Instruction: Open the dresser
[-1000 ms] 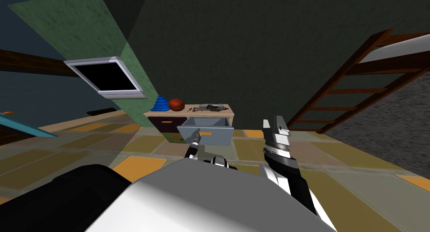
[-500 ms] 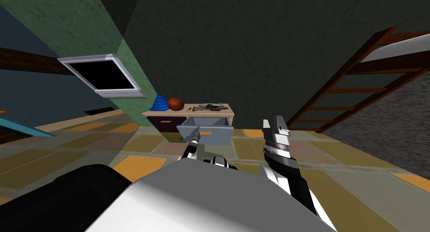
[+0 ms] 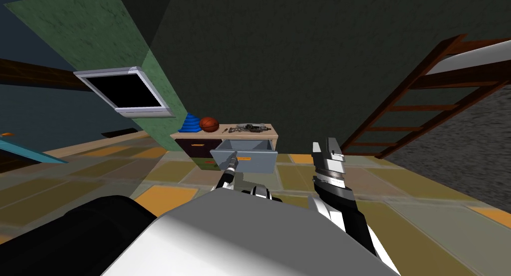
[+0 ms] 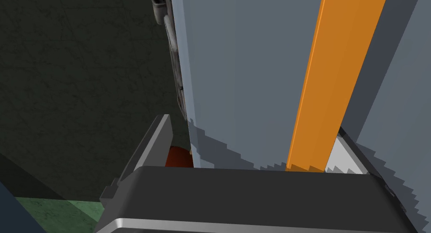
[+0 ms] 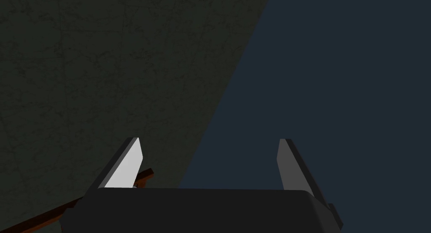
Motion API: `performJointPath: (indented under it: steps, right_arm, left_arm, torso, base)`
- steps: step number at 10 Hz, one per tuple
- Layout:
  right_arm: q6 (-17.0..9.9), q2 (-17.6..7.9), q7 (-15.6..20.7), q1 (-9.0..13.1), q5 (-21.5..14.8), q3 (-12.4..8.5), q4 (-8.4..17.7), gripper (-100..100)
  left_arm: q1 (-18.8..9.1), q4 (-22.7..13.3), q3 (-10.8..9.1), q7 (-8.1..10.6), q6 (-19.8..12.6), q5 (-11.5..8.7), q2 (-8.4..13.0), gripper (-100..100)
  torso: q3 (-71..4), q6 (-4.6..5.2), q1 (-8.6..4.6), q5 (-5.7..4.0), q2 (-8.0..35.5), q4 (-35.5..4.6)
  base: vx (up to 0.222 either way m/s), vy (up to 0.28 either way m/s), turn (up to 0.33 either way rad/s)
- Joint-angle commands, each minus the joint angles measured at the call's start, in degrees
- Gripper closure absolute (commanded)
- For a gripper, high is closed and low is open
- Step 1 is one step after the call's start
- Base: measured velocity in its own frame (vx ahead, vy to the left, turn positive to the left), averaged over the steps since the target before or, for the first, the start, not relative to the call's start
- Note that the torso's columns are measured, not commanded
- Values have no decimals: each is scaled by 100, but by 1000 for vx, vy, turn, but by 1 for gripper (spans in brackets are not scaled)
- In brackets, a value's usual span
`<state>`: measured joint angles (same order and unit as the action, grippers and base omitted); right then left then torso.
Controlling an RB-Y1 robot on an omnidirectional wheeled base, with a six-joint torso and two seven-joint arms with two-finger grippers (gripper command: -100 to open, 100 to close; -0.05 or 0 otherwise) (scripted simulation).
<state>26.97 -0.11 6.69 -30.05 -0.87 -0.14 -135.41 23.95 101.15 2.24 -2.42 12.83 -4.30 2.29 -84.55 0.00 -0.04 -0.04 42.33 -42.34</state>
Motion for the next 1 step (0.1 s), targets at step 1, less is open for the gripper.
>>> performJointPath:
  steps: [1]
  right_arm:
    - [0, 0, 0, 0, 0, 0, 0, 0]
  left_arm:
    - [2, -3, 0, 0, -2, 0, 0, 0]
  torso:
    - [-1, 0, 1, 1, -2, 2]
  base:
    - [0, 0, 0]
